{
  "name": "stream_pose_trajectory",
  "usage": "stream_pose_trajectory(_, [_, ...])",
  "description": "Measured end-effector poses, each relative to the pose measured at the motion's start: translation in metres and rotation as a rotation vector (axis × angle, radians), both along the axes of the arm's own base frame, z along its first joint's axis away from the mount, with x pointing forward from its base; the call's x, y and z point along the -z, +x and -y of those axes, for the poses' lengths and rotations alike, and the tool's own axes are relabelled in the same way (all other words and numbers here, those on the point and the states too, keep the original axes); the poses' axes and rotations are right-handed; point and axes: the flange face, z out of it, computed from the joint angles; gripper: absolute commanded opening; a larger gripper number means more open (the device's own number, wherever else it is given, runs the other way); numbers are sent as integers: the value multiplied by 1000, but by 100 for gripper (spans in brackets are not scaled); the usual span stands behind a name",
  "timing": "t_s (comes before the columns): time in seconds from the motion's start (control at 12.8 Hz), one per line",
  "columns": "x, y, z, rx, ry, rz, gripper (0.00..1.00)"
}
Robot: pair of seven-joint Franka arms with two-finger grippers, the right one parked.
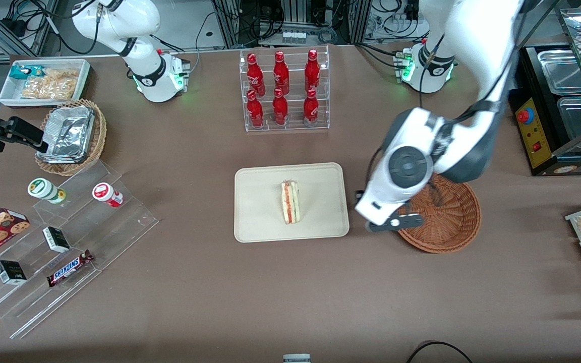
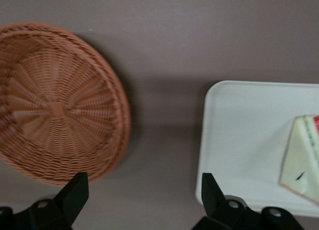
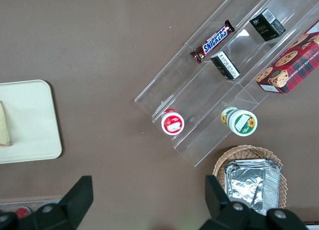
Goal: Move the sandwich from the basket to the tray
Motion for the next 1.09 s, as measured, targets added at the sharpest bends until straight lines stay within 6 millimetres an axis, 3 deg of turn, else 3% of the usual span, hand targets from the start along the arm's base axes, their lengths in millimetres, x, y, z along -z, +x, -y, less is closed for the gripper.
stream_pose_trajectory(0.78, [-146,-47,-175,264,-42,-20,100])
stream_pose_trajectory(1.09, [-193,-53,-237,242,-62,46,100])
